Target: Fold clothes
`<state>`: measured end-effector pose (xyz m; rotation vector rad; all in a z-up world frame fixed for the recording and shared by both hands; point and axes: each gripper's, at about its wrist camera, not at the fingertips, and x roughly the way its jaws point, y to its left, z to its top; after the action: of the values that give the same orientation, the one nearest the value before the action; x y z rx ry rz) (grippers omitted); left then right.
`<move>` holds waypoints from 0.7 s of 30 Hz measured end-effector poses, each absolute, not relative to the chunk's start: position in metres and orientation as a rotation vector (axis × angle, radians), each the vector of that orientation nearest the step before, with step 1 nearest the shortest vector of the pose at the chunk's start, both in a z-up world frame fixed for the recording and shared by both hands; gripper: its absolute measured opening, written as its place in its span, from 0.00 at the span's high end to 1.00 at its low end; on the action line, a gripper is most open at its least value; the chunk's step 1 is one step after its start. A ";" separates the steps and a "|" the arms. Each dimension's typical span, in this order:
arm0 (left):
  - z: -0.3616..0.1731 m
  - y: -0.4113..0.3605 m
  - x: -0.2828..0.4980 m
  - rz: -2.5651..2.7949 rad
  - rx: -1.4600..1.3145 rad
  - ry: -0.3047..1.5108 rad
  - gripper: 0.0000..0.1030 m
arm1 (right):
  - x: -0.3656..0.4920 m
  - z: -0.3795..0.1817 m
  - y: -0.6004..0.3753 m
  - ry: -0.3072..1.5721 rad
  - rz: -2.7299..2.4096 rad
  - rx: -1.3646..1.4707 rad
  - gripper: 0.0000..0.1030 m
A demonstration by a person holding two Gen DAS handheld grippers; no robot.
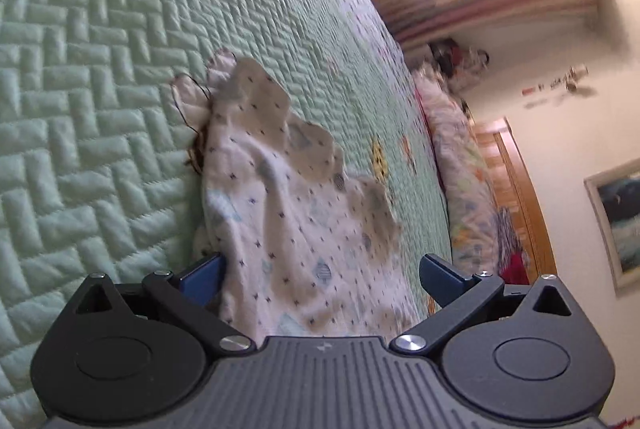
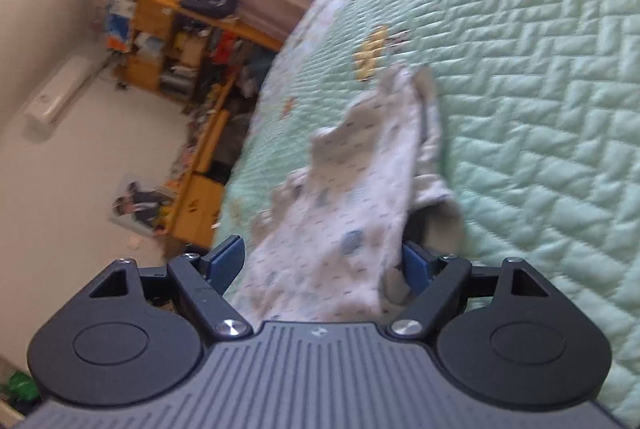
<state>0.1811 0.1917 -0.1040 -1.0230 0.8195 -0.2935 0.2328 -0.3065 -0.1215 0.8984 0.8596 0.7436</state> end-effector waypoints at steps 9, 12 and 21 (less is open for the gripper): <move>-0.109 0.202 0.189 -0.370 -1.063 0.851 0.01 | 0.266 -0.128 -0.313 0.894 0.937 0.949 0.19; -0.108 0.196 0.196 -0.448 -1.046 0.873 0.01 | 0.268 -0.132 -0.313 0.913 0.949 0.951 0.17; -0.115 0.205 0.197 -0.461 -1.037 0.928 0.01 | 0.257 -0.140 -0.326 0.938 0.996 0.970 0.17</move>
<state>0.1967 0.2053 -0.1152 -1.0368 0.9279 -0.4613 0.2568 -0.3258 -0.1402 0.9695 0.9376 0.9962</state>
